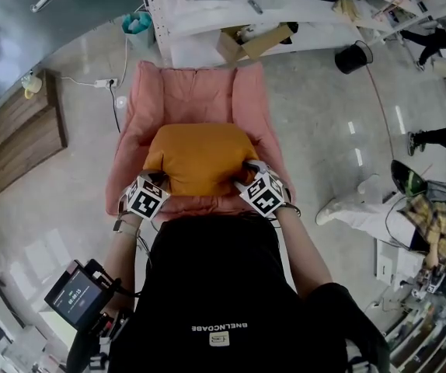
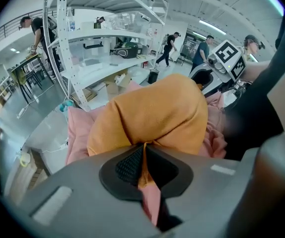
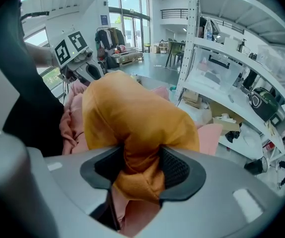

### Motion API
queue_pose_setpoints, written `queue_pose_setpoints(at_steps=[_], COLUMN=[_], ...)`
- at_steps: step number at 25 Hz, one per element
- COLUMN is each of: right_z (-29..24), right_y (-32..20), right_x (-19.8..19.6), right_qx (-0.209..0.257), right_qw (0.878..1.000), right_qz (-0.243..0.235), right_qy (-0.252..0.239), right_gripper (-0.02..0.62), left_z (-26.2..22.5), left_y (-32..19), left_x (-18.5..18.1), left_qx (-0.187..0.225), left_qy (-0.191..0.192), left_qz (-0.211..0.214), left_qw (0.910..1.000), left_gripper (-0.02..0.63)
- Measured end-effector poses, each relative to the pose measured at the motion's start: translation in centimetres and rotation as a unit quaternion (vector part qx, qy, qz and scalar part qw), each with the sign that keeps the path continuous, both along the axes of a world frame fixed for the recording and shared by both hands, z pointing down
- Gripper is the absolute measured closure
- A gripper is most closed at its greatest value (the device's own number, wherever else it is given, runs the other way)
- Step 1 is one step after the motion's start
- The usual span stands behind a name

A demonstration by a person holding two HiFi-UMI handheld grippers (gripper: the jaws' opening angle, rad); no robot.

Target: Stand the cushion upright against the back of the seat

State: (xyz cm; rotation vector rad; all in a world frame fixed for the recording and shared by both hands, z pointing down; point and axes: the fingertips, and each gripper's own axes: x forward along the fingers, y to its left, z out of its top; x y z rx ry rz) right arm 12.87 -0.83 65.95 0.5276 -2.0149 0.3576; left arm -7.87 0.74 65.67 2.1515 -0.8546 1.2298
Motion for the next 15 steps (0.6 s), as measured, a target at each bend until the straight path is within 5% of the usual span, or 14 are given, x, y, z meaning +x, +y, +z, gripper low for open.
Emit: queue_pose_setpoints(at_steps=[15], right_z=[4.4], right_y=[0.0], right_x=[-1.2], right_qx=[-0.029], right_qw=[1.0], right_qz=[0.01], right_qy=[-0.003], right_gripper=[0.359], left_z=[4.3], left_y=[-0.4], left_x=[-0.7], left_qx=[-0.009], left_qy=[-0.013], left_qz=[-0.016], left_qw=[0.9997], left_gripper=[0.578])
